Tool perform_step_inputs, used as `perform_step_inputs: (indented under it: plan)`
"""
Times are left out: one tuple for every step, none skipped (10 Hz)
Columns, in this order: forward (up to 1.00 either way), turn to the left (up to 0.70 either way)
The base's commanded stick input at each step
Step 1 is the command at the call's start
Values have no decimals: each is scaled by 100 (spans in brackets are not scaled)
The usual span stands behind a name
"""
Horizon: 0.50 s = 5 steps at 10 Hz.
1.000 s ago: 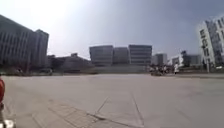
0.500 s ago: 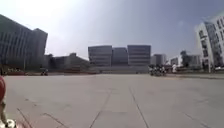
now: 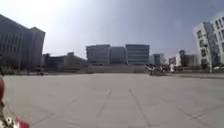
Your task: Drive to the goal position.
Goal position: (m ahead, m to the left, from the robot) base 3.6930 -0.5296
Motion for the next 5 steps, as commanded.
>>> perform_step_inputs:
  plan:
    - [100,0]
    - [100,0]
    - [100,0]
    - [100,0]
    - [100,0]
